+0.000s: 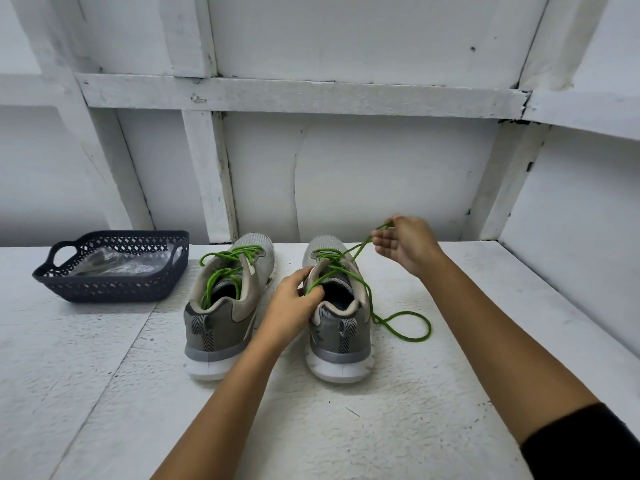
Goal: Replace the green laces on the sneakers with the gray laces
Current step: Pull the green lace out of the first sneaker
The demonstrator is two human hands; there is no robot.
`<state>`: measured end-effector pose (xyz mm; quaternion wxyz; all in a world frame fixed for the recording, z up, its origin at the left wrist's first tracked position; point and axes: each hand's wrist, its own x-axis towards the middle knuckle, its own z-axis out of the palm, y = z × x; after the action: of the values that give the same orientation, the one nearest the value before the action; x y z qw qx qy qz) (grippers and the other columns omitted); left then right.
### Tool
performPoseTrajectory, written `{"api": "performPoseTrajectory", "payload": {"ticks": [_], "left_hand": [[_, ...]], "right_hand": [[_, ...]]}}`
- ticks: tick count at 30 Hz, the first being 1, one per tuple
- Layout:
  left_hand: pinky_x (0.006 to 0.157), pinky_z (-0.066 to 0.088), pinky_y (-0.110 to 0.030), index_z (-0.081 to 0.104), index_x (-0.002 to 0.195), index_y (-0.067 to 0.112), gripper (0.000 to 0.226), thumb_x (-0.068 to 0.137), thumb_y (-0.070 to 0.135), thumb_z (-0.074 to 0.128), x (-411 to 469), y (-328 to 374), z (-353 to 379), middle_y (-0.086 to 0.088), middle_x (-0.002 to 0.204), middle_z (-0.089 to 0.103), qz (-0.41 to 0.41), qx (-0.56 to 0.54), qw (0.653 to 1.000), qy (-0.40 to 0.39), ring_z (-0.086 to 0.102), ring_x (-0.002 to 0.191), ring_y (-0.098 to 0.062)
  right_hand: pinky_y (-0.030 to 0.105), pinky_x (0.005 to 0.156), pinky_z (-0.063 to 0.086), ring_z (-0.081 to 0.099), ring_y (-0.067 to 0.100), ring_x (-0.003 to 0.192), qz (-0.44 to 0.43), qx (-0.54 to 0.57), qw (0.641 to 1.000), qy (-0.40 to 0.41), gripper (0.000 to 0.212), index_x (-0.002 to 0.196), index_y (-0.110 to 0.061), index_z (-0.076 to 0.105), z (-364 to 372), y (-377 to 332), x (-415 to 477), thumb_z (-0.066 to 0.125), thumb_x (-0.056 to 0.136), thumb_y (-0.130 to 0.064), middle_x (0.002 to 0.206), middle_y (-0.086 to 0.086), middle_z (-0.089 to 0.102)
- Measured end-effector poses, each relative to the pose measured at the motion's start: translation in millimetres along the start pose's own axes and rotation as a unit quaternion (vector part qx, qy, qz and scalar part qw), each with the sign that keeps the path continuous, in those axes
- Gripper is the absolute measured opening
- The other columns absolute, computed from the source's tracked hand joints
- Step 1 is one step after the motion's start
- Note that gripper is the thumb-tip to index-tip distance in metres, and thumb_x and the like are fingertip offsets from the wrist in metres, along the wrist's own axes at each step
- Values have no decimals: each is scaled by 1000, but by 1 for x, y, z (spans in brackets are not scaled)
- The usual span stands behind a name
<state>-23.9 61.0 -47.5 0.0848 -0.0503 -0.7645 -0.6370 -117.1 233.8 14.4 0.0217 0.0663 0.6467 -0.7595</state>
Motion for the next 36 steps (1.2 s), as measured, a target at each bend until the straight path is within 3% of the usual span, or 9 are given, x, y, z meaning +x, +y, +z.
{"api": "performPoseTrajectory", "payload": {"ticks": [3,6,11,14,17,20,23,29,36], "left_hand": [[73,47,-10,60,95,34,36,89,0,50,0,0,1,24,84,63,-2,7,1000,3,60,73,10],[75,47,-11,59,88,40,42,88,-1,50,0,1,1,25,80,64,-1,13,1000,6,60,74,8],[79,48,-17,58,99,35,34,89,3,51,-1,3,1,22,90,62,-7,3,1000,-2,61,86,-4],[86,48,-26,59,96,37,32,88,7,52,-2,4,0,18,92,63,-9,14,1000,-3,62,93,-11],[90,48,-28,59,106,31,32,89,4,51,-1,3,0,11,99,64,-21,14,1000,-1,63,100,-15],[93,48,-31,60,110,30,30,82,17,55,-1,3,0,8,103,65,-23,18,1000,2,62,103,-16],[90,48,-30,59,110,29,31,88,8,53,0,2,0,7,102,64,-27,18,999,5,63,100,-17],[80,49,-18,57,110,30,34,90,3,50,0,1,0,10,97,64,-30,13,999,1,63,91,-11],[88,49,-29,60,117,23,35,89,3,51,1,-1,0,-2,110,66,-34,16,999,6,64,99,-18]], "right_hand": [[20,45,43,45,14,50,58,-124,989,-59,32,78,-8,50,0,7,-7,41,100,-29,63,7,52],[16,44,40,45,9,51,20,-304,941,-148,28,69,-10,54,5,21,-18,56,94,-22,61,2,50],[17,39,46,59,8,40,-20,-129,991,-21,22,85,-5,50,7,2,-7,38,102,-14,53,5,62],[19,40,47,59,11,40,-55,-70,994,66,29,80,-10,48,2,-11,1,32,103,-20,63,9,61],[21,47,40,50,15,49,7,-166,986,9,34,78,-9,51,5,-4,-12,39,101,-31,66,8,54],[20,47,32,40,12,50,28,-336,935,-105,30,74,-7,58,7,15,-21,58,93,-30,64,5,50],[18,43,35,45,8,44,-11,-312,943,-117,26,68,-8,56,7,16,-18,59,93,-15,63,5,53],[18,44,48,59,8,45,-53,-127,990,27,28,73,-7,52,5,-5,-5,45,99,-14,67,7,57],[18,50,43,49,9,56,0,-288,948,-131,21,72,-10,58,7,22,-21,60,92,-18,62,2,53]]}}
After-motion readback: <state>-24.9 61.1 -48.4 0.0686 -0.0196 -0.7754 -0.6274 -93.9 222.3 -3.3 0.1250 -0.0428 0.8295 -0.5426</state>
